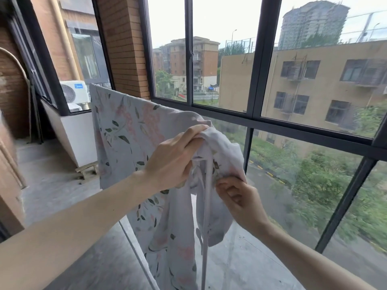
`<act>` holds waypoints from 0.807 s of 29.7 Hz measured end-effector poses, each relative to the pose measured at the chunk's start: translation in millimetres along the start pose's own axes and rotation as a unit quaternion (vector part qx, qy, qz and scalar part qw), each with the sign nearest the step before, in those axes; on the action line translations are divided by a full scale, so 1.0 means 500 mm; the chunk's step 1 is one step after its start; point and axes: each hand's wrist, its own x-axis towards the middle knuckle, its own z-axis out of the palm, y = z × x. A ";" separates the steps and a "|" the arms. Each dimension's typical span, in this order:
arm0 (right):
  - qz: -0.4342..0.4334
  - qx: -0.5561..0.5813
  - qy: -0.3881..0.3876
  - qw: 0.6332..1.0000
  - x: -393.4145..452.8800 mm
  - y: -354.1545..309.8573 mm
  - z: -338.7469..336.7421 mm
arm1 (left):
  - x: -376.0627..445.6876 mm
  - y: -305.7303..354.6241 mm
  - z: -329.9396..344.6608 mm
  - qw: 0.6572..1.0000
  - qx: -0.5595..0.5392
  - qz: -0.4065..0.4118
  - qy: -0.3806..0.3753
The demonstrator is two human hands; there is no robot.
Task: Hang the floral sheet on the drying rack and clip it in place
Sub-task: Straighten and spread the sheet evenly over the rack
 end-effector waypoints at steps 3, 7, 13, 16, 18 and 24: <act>-0.086 -0.009 0.136 0.987 0.007 -0.025 -0.044 | -0.005 -0.001 -0.002 1.000 -0.007 0.006 -0.005; -0.127 -0.063 0.142 0.980 0.047 -0.053 -0.078 | -0.013 0.022 0.010 0.999 -0.036 0.038 0.007; -0.123 -0.065 0.103 0.985 0.006 0.030 -0.102 | -0.068 0.064 0.044 0.989 -0.074 0.126 -0.019; -0.140 -0.113 0.067 0.981 -0.052 0.090 -0.112 | -0.127 0.075 0.081 0.980 -0.118 0.131 -0.091; -0.135 -0.148 0.034 0.979 -0.093 0.139 -0.116 | -0.170 0.076 0.107 0.970 -0.172 0.083 -0.149; -0.084 -0.207 -0.086 0.971 -0.187 0.229 -0.084 | -0.261 0.118 0.185 0.953 -0.150 0.099 -0.244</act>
